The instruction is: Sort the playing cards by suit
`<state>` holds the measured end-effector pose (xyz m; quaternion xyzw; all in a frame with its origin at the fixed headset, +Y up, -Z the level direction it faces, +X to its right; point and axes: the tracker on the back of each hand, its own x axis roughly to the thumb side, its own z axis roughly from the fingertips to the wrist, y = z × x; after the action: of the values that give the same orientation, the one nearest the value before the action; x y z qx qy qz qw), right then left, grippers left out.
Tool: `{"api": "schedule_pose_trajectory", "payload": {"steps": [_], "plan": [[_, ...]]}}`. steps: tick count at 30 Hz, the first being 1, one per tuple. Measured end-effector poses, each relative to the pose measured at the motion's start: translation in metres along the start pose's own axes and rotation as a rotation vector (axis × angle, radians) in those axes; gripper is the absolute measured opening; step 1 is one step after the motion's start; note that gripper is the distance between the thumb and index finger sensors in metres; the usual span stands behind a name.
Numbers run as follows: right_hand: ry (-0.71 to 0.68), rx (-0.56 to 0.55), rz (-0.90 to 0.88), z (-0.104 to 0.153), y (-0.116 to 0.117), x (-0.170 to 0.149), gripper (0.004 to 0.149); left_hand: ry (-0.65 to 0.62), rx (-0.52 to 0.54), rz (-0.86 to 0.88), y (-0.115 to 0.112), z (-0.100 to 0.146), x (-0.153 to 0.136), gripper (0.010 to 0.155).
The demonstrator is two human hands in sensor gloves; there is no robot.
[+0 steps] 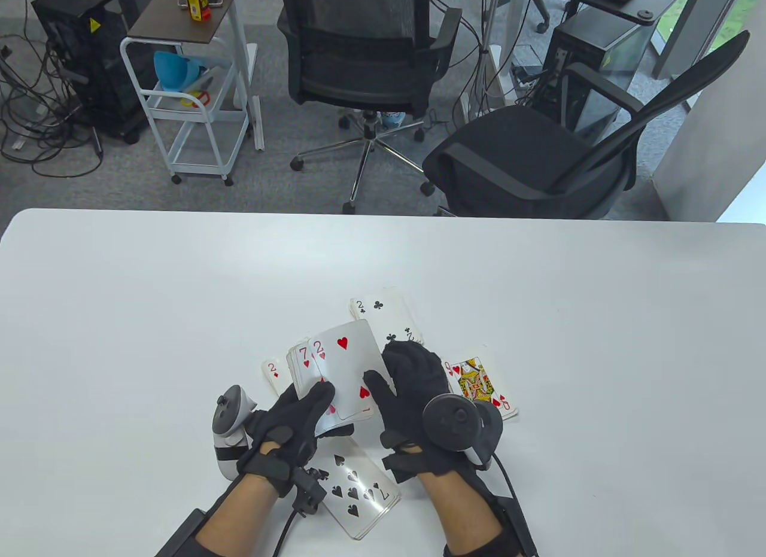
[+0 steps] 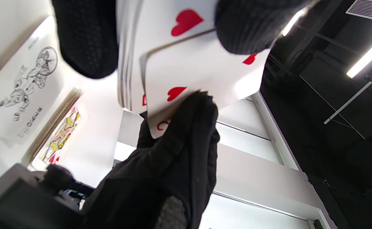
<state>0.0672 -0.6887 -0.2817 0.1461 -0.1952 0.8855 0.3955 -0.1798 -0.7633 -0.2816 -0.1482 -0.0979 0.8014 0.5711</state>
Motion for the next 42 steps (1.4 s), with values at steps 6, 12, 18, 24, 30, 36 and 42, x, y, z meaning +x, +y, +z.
{"api": "schedule_pose_trajectory", "payload": {"steps": [6, 12, 18, 24, 30, 36, 42], "plan": [[0.021, -0.034, -0.003, -0.002, -0.01, -0.007, 0.039, 0.003, 0.005, -0.005, 0.0, 0.0, 0.0, 0.053], [0.067, -0.076, -0.004, -0.006, -0.027, -0.02, 0.037, 0.008, 0.013, -0.019, 0.0, 0.0, -0.001, 0.052], [0.169, -0.125, 0.049, -0.01, -0.056, -0.045, 0.036, 0.015, 0.003, -0.025, -0.001, 0.0, -0.002, 0.052], [0.386, -0.148, 0.093, -0.006, -0.088, -0.088, 0.036, 0.02, -0.001, -0.033, -0.001, -0.001, -0.004, 0.052], [0.546, -0.032, 0.19, -0.004, -0.098, -0.114, 0.037, 0.023, -0.006, -0.047, -0.003, -0.001, -0.005, 0.052], [0.697, 0.253, 0.258, -0.005, -0.073, -0.129, 0.037, 0.029, -0.011, -0.058, -0.004, -0.002, -0.006, 0.052], [0.797, 0.349, 0.482, -0.002, -0.051, -0.144, 0.038, 0.025, -0.013, -0.052, -0.004, -0.002, -0.006, 0.053]]}}
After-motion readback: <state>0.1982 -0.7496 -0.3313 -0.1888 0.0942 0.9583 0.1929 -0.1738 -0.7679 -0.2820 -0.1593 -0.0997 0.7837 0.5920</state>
